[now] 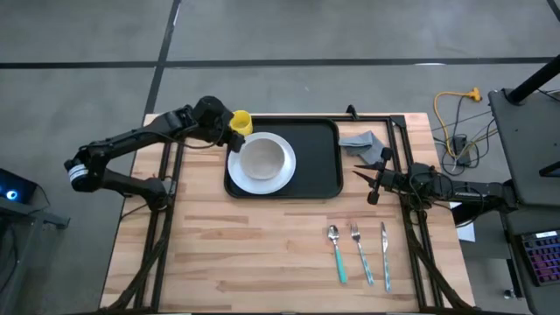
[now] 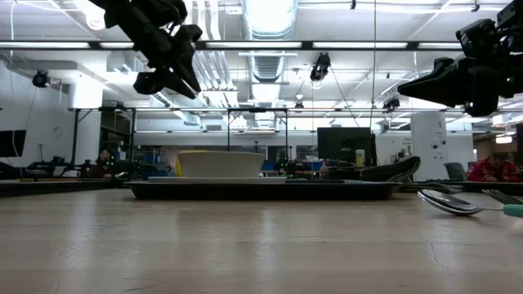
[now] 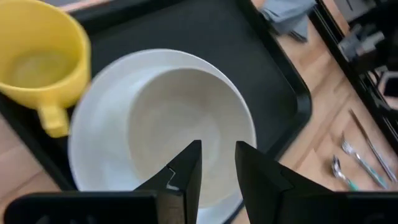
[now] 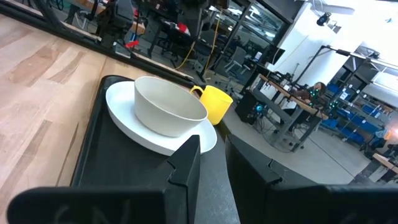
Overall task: Set up tray
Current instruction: Put the gray napkin on the black serving tray to the right of the white plate
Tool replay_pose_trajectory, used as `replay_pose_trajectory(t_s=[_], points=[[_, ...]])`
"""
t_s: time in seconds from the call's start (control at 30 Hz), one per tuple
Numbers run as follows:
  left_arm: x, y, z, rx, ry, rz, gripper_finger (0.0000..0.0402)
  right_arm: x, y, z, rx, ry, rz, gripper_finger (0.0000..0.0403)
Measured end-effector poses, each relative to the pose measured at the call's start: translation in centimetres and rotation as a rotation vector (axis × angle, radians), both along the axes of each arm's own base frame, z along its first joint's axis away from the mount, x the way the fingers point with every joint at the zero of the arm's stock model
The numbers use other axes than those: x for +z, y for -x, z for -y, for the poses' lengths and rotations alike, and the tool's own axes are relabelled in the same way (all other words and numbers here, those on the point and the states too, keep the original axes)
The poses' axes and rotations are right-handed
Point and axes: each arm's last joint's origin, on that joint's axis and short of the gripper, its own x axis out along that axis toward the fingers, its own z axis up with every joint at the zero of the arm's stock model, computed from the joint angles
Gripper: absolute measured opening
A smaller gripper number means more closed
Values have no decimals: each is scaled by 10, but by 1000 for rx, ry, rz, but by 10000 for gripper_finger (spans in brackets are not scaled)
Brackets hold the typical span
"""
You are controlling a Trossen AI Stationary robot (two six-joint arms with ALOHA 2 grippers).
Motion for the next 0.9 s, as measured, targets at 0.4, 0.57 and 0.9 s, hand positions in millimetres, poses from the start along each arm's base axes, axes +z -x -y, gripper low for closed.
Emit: replay_pose_trajectory(t_s=[0.4,0.57,0.9], points=[[21,-25,51,-258,-120,182,82,0,0,0,0,0,0,68],[42,-21,72,-335,-185,341,82,0,0,0,0,0,0,68],[57,15,110,-468,-242,466,82,0,0,0,0,-1,0,68]])
